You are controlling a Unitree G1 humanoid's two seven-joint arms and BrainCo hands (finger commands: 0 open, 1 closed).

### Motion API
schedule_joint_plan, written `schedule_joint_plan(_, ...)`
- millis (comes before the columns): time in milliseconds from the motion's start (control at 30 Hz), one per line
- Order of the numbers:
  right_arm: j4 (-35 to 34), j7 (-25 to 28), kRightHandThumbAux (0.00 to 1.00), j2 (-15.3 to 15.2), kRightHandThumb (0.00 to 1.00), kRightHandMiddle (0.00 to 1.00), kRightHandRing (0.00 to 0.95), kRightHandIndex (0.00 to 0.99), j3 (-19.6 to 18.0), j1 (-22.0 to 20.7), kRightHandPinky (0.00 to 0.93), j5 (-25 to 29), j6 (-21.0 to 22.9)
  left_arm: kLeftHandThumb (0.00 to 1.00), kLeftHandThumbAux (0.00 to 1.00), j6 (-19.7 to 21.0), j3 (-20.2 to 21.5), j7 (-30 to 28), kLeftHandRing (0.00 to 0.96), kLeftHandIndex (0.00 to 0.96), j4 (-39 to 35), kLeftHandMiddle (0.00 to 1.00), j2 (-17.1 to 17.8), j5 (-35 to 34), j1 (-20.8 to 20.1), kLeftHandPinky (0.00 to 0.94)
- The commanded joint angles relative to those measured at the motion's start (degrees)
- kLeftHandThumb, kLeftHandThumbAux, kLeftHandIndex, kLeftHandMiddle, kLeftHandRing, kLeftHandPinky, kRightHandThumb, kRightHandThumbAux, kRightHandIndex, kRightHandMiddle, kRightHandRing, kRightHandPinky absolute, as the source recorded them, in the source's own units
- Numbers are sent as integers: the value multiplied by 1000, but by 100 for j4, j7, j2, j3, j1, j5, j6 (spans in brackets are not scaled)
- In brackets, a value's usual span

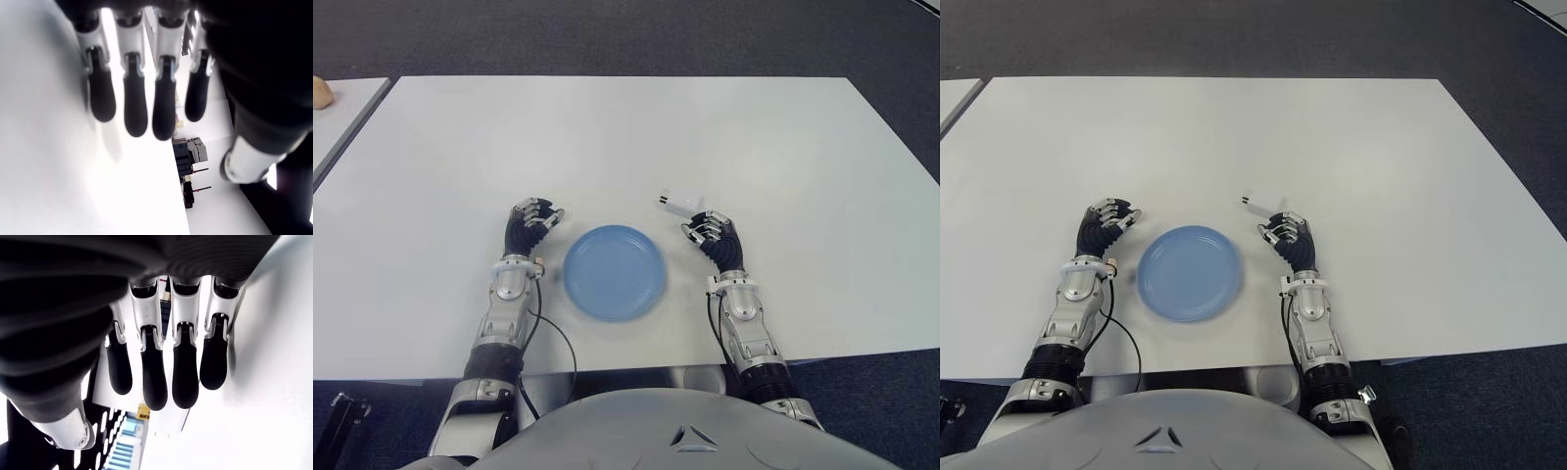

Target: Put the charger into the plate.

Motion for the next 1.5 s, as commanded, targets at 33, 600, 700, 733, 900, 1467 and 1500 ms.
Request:
schedule_joint_plan(33, -6, 33, 729, -42, 706, 538, 554, 425, -12, 53, 515, -38, 128, 706, 722, 158, -55, 59, 495, 427, 52, 499, -54, 66, 81, 483)
schedule_joint_plan(600, -71, 373, 723, -1215, 693, 456, 463, 412, 179, -599, 444, -940, -181, 704, 724, 180, -94, 129, 492, 423, -42, 498, -126, 97, 104, 481)
schedule_joint_plan(700, 19, 518, 606, -1502, 500, 352, 360, 256, 273, -864, 340, -1192, -140, 704, 724, 170, -96, 133, 492, 422, -50, 497, -141, 84, 113, 480)
schedule_joint_plan(733, 60, 544, 577, -1579, 465, 322, 330, 220, 309, -963, 311, -1284, -105, 704, 724, 172, -96, 135, 492, 422, -57, 497, -145, 80, 117, 479)
schedule_joint_plan(900, 318, 400, 488, -1800, 408, 201, 210, 116, 524, -1363, 208, -1785, 12, 704, 724, 186, -96, 137, 491, 422, -86, 495, -154, 70, 132, 479)
schedule_joint_plan(1467, 1620, -980, 181, -1840, 413, 0, 1, 0, 1377, -2631, 1, -3233, 148, 705, 724, 444, -117, 218, 477, 422, -417, 481, -161, 110, 286, 468)
schedule_joint_plan(1500, 1701, -1038, 170, -1834, 414, 0, 0, 0, 1413, -2690, 1, -3262, 133, 705, 724, 453, -117, 216, 476, 422, -436, 480, -161, 108, 296, 467)
